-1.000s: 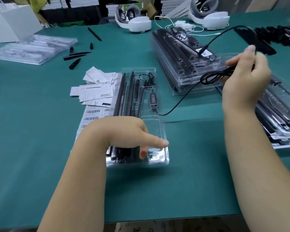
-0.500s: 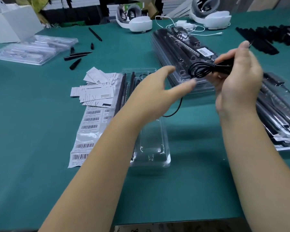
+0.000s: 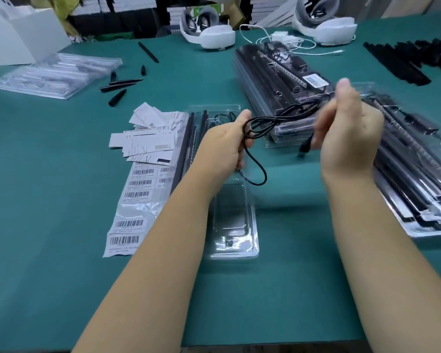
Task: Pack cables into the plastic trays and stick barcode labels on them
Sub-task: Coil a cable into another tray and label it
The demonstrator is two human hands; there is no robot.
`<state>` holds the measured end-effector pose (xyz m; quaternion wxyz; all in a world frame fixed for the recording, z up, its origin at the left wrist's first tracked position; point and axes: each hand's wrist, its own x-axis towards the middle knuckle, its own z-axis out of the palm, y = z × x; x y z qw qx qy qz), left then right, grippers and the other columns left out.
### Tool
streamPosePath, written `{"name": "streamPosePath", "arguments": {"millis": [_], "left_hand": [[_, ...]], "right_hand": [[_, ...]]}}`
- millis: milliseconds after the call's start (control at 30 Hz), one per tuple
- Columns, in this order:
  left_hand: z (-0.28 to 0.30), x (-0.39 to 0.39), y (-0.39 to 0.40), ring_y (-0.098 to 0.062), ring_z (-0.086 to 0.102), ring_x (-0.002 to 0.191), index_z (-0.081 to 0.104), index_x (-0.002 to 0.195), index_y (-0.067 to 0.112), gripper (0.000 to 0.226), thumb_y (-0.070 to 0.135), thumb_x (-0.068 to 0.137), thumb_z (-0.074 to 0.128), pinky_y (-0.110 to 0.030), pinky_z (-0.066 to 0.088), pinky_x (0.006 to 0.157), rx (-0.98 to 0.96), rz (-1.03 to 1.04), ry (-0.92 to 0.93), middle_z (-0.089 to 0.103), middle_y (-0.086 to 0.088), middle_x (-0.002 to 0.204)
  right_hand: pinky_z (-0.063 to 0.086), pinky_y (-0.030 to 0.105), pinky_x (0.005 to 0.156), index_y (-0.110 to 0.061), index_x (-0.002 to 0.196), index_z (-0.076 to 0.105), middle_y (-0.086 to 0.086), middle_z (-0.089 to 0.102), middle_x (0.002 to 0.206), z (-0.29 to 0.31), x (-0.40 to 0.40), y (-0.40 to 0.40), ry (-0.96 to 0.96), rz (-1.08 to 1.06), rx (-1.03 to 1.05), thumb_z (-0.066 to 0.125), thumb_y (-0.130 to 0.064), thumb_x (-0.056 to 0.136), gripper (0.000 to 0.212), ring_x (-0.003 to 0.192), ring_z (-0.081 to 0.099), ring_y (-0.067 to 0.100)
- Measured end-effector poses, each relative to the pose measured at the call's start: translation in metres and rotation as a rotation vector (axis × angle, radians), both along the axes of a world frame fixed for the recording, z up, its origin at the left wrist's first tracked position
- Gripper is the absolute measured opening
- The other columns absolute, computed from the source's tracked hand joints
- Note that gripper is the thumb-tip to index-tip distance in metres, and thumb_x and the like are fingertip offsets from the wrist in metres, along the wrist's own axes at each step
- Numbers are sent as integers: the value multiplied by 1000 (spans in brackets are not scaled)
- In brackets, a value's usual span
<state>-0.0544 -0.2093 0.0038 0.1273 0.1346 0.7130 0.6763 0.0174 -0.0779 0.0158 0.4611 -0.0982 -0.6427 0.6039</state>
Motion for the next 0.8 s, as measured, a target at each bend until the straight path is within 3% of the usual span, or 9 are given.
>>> {"name": "streamPosePath", "arguments": {"millis": [67,167,267,367,433,533,600,700,800], "left_hand": [[-3,-4,-2,-10,39,35,53,42,26,55,41,95,52,-24,37,45,-40,47,72,48,11,43],[-5,-4,-8,-10,41,40,49,40,26,55,43,92,53,-17,39,46,-127,-108,208,46,11,43],[-7,0,-8,-15,40,46,48,40,22,52,40,86,60,-20,36,48,-193,-198,300,46,3,44],[-7,1,-7,-11,39,43,51,39,22,42,35,78,58,-17,34,45,-146,-186,267,46,3,43],[-7,-1,-7,-7,41,42,53,42,22,37,35,76,60,-16,36,44,-57,-156,197,48,6,43],[-6,-5,-7,-13,42,46,55,43,22,38,38,75,66,-25,38,56,47,-138,99,49,5,44],[-5,-6,-6,-18,45,53,58,49,23,33,44,72,68,-30,41,60,46,-81,43,51,2,51],[-5,-7,-7,-14,44,54,60,50,24,39,53,76,62,-22,43,52,54,-55,-83,48,3,58],[-5,-7,-10,-7,36,41,65,47,22,46,38,89,54,-15,37,44,139,-123,-174,41,10,50]], "right_hand": [[23,29,47,-1,47,39,2,33,42,-2,3,3,104,-163,150,44,-30,91,53,43,30,21],[33,24,58,-7,60,52,-1,44,57,-1,3,6,159,-283,550,51,-16,86,28,57,39,14],[44,28,73,-11,74,66,-7,62,73,-1,0,2,-12,-87,828,54,-23,85,21,73,55,14],[51,37,61,-13,75,66,-1,64,66,-4,-2,-4,-607,268,711,44,-45,92,42,61,61,17],[47,30,45,-13,78,66,-1,65,61,-7,-3,-6,-767,494,481,39,-52,95,51,47,58,15],[31,17,36,-1,82,60,-4,55,47,-9,-6,-6,-698,670,278,45,-42,96,46,36,42,10],[26,16,35,-7,75,56,-7,50,45,-8,-6,-7,-679,703,240,48,-31,97,34,35,36,8],[22,15,36,-15,70,52,-7,43,45,-6,-7,-8,-645,696,140,46,-27,99,32,36,30,8],[21,15,36,-14,70,54,-8,40,44,-6,-8,-7,-605,664,74,46,-25,99,32,36,27,7]]}}
